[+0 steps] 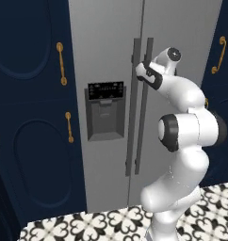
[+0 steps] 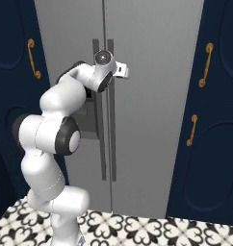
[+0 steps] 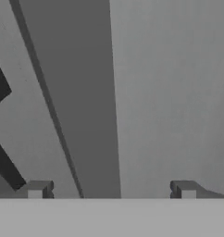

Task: Grab a lemon wedge from the fridge and one ice cube from the ice bowl, and put them in the glass of lemonade.

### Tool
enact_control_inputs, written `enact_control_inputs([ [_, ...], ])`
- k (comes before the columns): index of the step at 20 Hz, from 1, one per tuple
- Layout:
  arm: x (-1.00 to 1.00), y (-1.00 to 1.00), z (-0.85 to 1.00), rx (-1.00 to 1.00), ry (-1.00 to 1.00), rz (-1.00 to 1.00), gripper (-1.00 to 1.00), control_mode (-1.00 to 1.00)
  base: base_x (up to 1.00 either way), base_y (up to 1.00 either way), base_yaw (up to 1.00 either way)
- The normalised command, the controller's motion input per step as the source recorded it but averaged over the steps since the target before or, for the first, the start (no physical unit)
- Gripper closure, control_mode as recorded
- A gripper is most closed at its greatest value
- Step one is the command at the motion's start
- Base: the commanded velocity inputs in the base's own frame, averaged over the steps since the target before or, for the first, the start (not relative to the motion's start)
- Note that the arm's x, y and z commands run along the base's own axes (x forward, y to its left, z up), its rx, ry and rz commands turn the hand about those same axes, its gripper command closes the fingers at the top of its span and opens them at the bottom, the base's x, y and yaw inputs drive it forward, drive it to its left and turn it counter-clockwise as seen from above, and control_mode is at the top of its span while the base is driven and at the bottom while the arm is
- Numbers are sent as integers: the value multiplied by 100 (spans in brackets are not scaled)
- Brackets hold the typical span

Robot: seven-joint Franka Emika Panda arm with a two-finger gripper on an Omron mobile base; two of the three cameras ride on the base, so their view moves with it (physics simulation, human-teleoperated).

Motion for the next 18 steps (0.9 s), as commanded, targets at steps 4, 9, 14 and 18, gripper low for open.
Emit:
enact_control_inputs([
  [4,65,0,-28,0,-9,0,-100,-100,0,0,0],
  [9,58,0,-31,0,-12,0,-100,-100,0,0,0],
  [14,29,0,-40,0,-15,0,100,-100,0,0,0],
  [18,10,0,-1,0,3,0,100,-100,0,0,0],
])
